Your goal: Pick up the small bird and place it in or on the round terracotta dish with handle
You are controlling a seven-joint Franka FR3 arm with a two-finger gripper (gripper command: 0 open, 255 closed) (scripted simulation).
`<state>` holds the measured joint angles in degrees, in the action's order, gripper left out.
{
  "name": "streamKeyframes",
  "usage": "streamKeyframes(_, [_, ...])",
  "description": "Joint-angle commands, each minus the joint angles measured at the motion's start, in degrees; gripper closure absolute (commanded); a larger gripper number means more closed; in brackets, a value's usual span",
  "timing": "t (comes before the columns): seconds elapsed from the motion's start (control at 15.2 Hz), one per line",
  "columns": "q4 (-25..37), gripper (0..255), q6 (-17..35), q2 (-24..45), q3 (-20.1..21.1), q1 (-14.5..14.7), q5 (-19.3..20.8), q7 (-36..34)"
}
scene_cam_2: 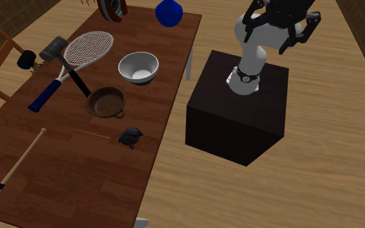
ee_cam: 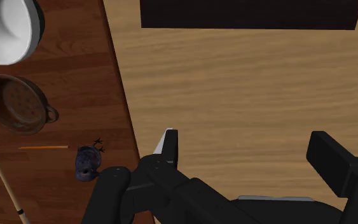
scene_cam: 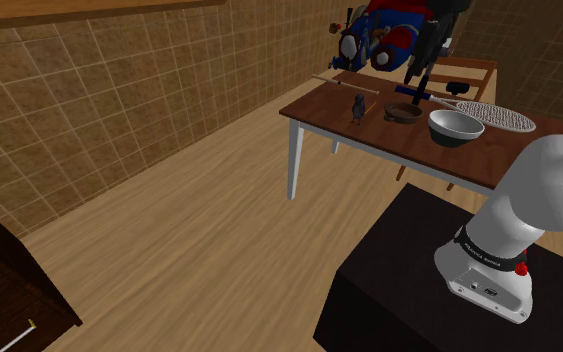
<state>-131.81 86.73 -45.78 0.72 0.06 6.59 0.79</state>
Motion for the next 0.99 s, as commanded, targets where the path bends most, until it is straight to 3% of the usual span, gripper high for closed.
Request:
streamKeyframes(0.0, [0.0,0,0.0,0.0,0.0,0.0,0.0,0.0])
streamKeyframes(0.46, [-5.3,0,14.2,6.2,-3.4,-2.6,4.9,0.7])
streamKeyframes(0.92, [-6.5,0,28.3,15.9,-6.9,-5.6,9.5,0.5])
